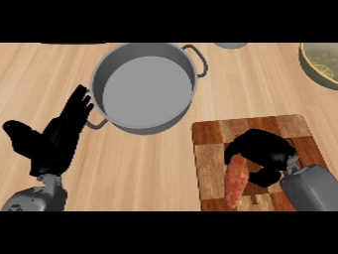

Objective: Pick the sweet potato from the cutting board and place it in the pot

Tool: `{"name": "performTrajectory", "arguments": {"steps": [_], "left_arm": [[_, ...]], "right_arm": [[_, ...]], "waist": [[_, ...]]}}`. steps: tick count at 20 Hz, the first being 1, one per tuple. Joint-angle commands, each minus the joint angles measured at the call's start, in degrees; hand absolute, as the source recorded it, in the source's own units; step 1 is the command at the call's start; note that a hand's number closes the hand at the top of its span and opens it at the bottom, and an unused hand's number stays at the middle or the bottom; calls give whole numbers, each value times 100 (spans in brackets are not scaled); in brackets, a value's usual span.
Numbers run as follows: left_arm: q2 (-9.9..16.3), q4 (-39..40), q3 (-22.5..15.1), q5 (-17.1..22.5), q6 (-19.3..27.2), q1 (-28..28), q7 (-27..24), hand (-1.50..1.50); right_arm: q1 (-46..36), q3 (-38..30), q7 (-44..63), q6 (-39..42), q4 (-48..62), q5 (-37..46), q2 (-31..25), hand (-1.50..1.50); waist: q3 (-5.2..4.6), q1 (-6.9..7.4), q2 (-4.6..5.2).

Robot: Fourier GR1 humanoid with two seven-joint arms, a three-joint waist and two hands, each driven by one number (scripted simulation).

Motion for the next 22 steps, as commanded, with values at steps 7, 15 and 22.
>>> {"name": "performTrajectory", "arguments": {"steps": [7,15,22], "left_arm": [[-108,-310,4,-153,-15,40,322,0],[-6,-9,166,-2,-247,79,-98,0],[-158,134,79,-50,-194,-88,-188,0]], "right_arm": [[31,-418,-564,41,-195,74,58,150],[-181,-1277,2766,-364,-111,614,1836,150],[-756,-960,4866,-1764,-643,889,2155,150]], "waist": [[-1,-3,-5],[-12,8,-32],[-4,40,-11]]}}
